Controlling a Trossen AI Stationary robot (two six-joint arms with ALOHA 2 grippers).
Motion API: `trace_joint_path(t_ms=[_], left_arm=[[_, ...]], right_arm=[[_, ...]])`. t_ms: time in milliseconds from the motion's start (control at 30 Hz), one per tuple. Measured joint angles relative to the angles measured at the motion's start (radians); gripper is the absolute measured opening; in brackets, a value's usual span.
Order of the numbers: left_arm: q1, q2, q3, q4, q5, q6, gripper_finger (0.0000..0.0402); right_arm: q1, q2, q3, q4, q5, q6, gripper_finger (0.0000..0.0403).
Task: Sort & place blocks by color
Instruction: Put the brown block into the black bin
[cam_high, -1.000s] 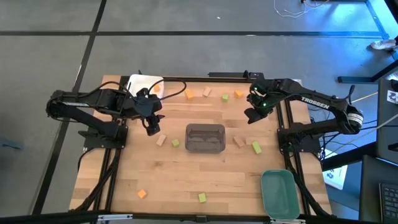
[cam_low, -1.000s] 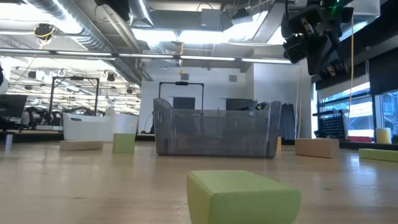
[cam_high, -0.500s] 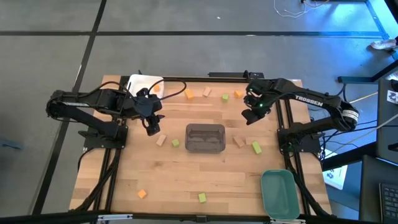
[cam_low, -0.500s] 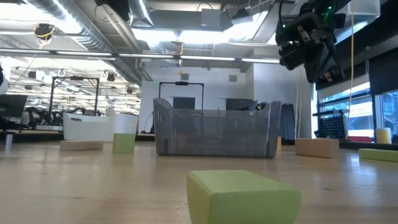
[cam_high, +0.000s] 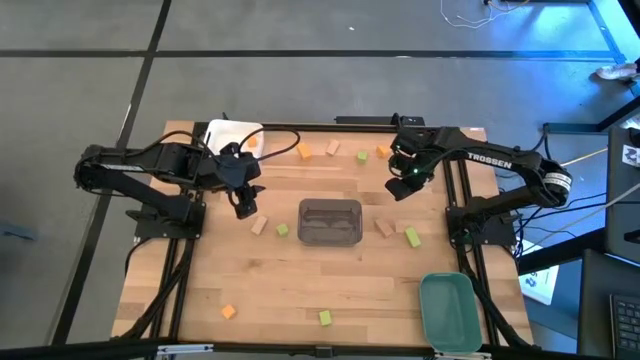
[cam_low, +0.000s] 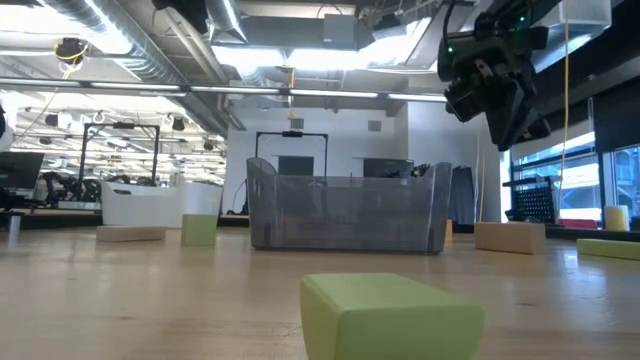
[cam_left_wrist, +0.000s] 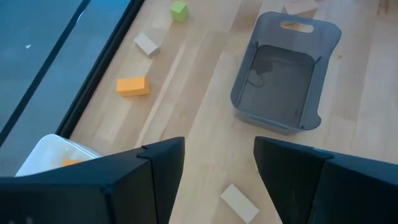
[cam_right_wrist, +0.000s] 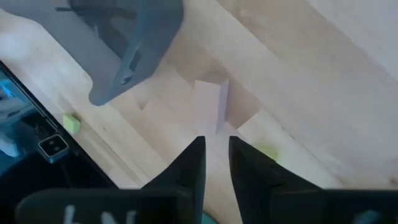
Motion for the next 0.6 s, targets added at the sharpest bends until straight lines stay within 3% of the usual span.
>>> trace_joint_path(t_ms=[233,600], left_arm=[[0.000,0.000,0.000,0.000,0.001,0.000,0.0186],[0.000,0.000,0.000,0.000,0.007,0.001,0.0186]], right_arm=[[0.050,0.000,0.000,-0.022,0.108,0.123,0.0072],[0.064,0.000,0.000,-0.005,0.088,0.137,0.0078]])
